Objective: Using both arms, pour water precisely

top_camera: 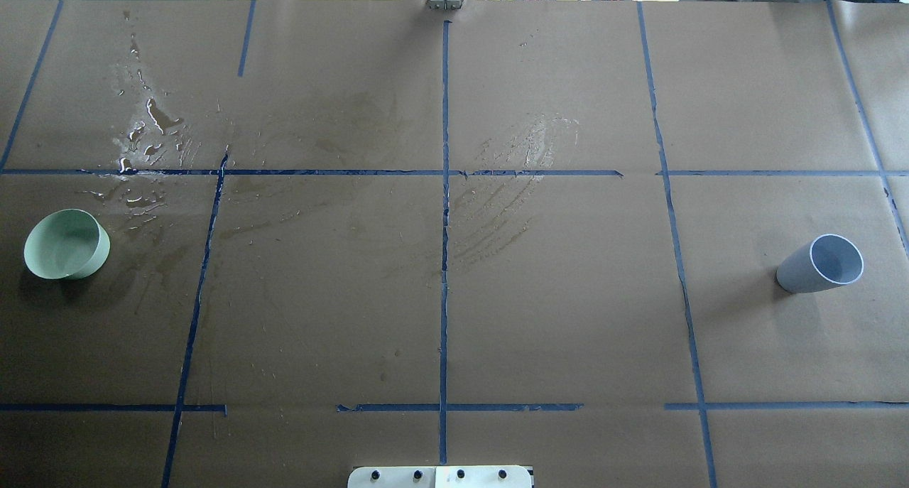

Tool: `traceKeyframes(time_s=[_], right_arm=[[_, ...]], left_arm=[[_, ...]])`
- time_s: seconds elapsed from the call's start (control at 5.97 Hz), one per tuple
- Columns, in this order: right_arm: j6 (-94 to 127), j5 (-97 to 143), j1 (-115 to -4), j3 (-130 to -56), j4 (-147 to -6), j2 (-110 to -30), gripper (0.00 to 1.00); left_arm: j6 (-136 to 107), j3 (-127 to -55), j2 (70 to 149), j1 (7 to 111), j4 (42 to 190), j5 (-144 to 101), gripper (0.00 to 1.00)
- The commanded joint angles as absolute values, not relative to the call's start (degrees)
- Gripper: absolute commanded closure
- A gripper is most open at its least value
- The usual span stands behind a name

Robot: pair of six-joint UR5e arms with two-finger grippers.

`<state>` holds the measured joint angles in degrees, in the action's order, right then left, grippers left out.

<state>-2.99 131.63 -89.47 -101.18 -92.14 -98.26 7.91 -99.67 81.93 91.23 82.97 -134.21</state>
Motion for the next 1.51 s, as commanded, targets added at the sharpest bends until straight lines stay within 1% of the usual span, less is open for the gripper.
traceKeyframes(time_s=[0.0, 0.33, 0.84, 1.0, 1.34], right_arm=[[-3.16, 131.4, -89.47, -101.16, -92.11, -98.26, 0.0], [-2.9, 131.22, -89.3, -101.95, -92.02, -97.48, 0.0], [-3.68, 131.14, -89.12, -102.13, -92.02, -96.07, 0.0], [-3.6, 131.22, -89.12, -102.65, -92.02, -96.06, 0.0], [-3.43, 131.48, -89.03, -104.5, -92.11, -95.98, 0.0]], left_arm=[[7.82, -100.19, 81.91, 91.23, 82.88, -134.3, 0.0], [7.39, -101.25, 81.83, 91.14, 82.7, -133.86, 0.0], [7.65, -99.94, 85.67, 91.05, 83.14, -133.6, 0.0], [7.73, -101.15, 85.61, 91.14, 83.14, -134.03, 0.0], [7.13, -102.39, 84.74, 91.06, 88.55, -134.12, 0.0]])
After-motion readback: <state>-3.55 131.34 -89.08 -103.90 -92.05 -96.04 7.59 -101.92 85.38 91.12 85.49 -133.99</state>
